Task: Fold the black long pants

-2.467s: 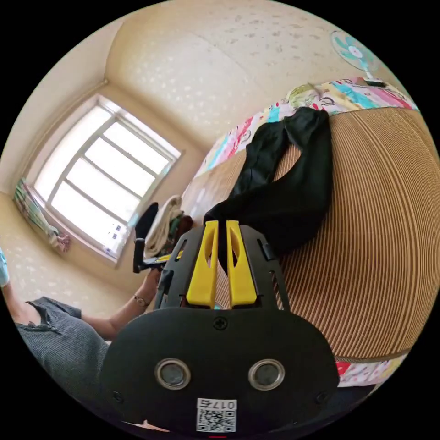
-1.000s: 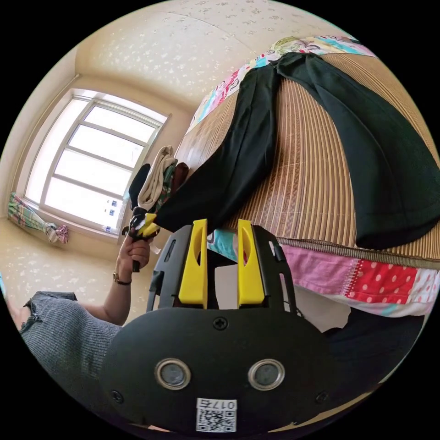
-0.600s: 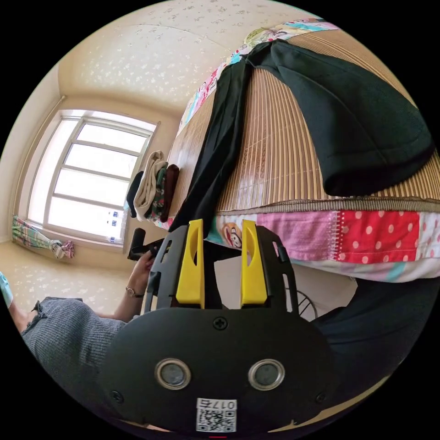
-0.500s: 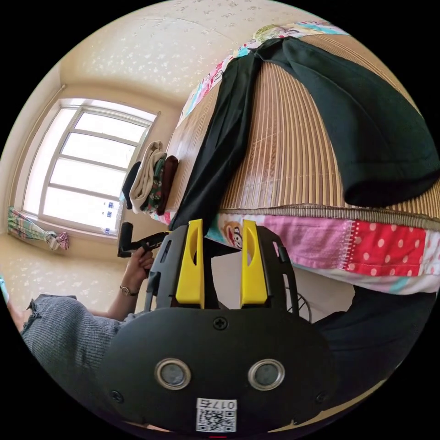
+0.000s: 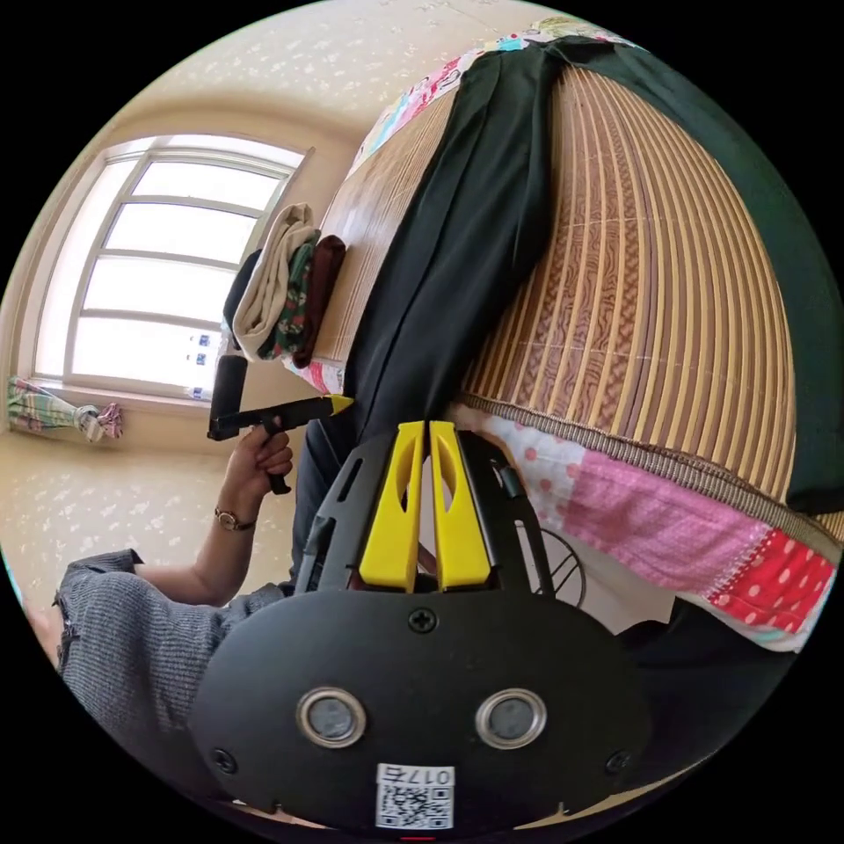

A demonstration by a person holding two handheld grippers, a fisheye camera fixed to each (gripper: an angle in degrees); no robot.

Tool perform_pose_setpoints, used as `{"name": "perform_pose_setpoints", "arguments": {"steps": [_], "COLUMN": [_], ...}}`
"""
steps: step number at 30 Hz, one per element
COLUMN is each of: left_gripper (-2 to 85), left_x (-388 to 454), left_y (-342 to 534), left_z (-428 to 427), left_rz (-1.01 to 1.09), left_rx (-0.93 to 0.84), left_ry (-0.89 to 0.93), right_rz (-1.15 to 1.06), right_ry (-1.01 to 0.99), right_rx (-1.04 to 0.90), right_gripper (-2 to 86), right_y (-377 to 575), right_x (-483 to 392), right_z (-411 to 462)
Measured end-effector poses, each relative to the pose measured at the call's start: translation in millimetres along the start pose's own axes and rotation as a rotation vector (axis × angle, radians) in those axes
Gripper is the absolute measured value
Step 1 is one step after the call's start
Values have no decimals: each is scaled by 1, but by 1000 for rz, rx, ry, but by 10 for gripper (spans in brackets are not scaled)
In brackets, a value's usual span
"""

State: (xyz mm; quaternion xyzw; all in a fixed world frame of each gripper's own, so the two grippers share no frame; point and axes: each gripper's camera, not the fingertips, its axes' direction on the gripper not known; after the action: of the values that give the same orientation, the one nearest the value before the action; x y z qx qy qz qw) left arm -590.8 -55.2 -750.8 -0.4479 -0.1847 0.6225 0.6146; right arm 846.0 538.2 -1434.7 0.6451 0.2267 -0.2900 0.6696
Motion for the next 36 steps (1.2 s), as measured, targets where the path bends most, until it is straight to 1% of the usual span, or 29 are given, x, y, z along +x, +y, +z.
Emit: {"name": "perform_pose_setpoints", "arguments": {"steps": [2,3,5,6,8,9,11,12,13,15,16,18,19,20,21,22,23,24,25,26,28,30,32,33,34,35,36], "left_gripper": [49,49,49,49,49,49,28,39,62,75,76,77,77,77,77,77,77,77,76,76,76,76,76,76,76,77,77], "left_x": [9,12,23,25,27,25,13,10,5,1,0,1,3,7,9,13,19,21,27,32,42,48,47,46,43,39,38], "left_y": [16,22,43,47,59,61,70,72,77,83,85,85,83,81,80,78,76,75,74,73,75,77,81,82,82,81,79], "left_z": [-20,-26,-40,-39,-19,-11,13,16,18,18,20,27,35,42,46,52,56,58,60,61,58,55,57,58,63,69,73], "left_rz": [121,160,243,246,203,185,81,63,34,11,13,22,30,38,43,55,69,75,87,99,126,154,155,152,145,132,125], "left_rx": [65,79,95,83,-10,-31,-65,-59,-37,2,13,-5,-30,-54,-62,-71,-71,-70,-64,-57,-38,-20,-15,-15,-16,-25,-35], "left_ry": [141,183,289,282,141,102,-34,-48,-42,8,42,52,33,14,10,12,23,29,34,29,11,0,10,17,30,37,40], "right_rz": [-39,-83,-157,-203,-232,-221,-163,-108,-82,-18,-4,57,59,65,70,68,57,59,78,49,-7,-55,-9,-28,-58,-120,-188], "right_ry": [-31,-65,-65,-63,-42,4,112,148,153,182,212,377,417,494,558,583,622,666,702,688,581,335,156,126,135,156,139], "right_rx": [43,96,137,136,95,34,-59,-89,-76,96,145,300,320,324,286,257,188,136,144,181,223,449,598,648,656,615,490], "right_gripper": [20,19,17,17,17,17,20,24,29,57,66,102,111,123,130,126,119,84,67,55,43,35,32,32,31,31,31], "right_y": [8,18,36,47,60,65,73,77,80,92,95,98,96,89,78,72,61,53,51,52,58,92,123,140,147,152,148], "right_x": [-13,-26,-49,-64,-80,-83,-76,-67,-62,-53,-53,-51,-50,-47,-41,-37,-29,-21,-18,-19,-31,-52,-55,-64,-70,-82,-88], "right_z": [-22,-44,-74,-84,-80,-65,-38,-28,-28,-56,-65,-97,-101,-104,-100,-95,-83,-71,-69,-73,-95,-153,-191,-203,-205,-200,-186]}}
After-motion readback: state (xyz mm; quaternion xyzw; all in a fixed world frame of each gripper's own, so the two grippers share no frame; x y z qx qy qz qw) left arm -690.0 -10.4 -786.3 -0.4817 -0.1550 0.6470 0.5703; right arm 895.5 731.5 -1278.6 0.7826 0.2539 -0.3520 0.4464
